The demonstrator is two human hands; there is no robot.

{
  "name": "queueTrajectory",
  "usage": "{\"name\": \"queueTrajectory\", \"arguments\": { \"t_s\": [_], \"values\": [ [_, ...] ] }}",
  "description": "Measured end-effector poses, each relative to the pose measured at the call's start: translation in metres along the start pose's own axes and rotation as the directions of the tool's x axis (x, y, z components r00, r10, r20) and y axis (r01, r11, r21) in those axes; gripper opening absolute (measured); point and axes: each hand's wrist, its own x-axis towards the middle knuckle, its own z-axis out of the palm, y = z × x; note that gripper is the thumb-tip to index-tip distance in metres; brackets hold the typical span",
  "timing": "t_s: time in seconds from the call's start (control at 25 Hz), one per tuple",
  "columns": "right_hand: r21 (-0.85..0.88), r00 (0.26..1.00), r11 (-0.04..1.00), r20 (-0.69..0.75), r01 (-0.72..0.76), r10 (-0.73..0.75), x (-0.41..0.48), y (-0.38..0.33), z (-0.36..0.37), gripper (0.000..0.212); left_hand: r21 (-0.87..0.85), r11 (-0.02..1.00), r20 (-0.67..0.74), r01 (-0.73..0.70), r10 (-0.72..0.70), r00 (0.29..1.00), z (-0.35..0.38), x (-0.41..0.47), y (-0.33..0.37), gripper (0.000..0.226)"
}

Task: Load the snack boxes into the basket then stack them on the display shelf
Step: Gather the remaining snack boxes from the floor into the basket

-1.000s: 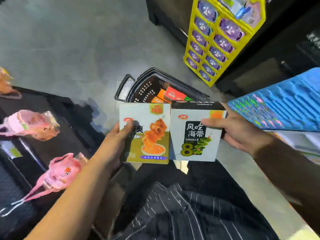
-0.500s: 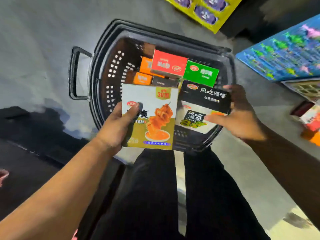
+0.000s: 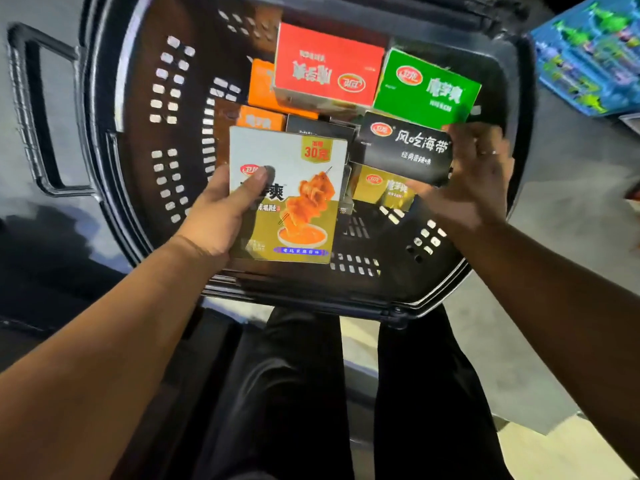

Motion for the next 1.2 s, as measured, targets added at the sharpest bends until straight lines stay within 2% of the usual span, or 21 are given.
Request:
{"name": "queueTrajectory", "arguments": {
  "t_s": [0.04,0.12,0.2,0.32,0.56,0.76,0.84,0.96,1.08,1.2],
  "values": [
    [-0.009,1.0,1.0,0.008,-0.016,0.017,0.002,-0.001,0.001,0.074,0.014,1.0,-0.004,-0.005,0.005,1.0,0.001,0.004,-0.001,0.02],
    [-0.128,0.999,0.991,0.018,-0.027,0.03,0.001,-0.003,0.003,0.072,0.044,0.999,0.002,-0.015,0.015,1.0,0.003,0.011,-0.001,0.023],
    [-0.256,0.997,0.964,0.011,-0.072,0.077,0.0,-0.006,0.004,0.076,0.079,0.996,0.025,-0.029,0.027,0.999,0.003,0.016,-0.003,0.045],
    [-0.312,0.996,0.946,-0.031,-0.09,0.084,0.003,-0.007,0.006,0.079,0.144,0.988,0.095,-0.057,0.043,0.995,0.003,0.023,-0.003,0.068],
    [-0.259,0.999,0.966,0.023,-0.021,0.027,0.001,-0.002,0.001,0.084,0.37,0.893,0.185,-0.255,0.198,0.963,0.003,0.036,0.004,0.062],
    [-0.185,0.998,0.981,-0.011,0.057,-0.06,-0.005,-0.015,-0.001,0.081,0.479,0.821,0.256,-0.31,0.206,0.944,0.0,0.052,0.008,0.071],
    [-0.11,0.994,0.988,0.008,0.109,-0.109,-0.001,-0.024,-0.002,0.079,0.556,0.756,0.284,-0.344,0.215,0.934,0.003,0.055,0.012,0.072],
    [-0.065,0.975,0.977,0.098,0.205,-0.199,0.008,-0.038,-0.002,0.086,0.698,0.625,0.239,-0.351,0.259,0.936,0.009,0.058,0.016,0.08],
    [-0.064,0.944,0.954,0.174,0.294,-0.279,0.013,-0.048,0.005,0.096,0.644,0.644,0.263,-0.412,0.32,0.91,0.019,0.057,0.016,0.077],
    [-0.064,0.961,0.96,0.053,0.273,-0.27,0.017,-0.055,0.013,0.078,0.606,0.63,0.272,-0.486,0.41,0.871,0.029,0.059,0.015,0.071]
  ]
}}
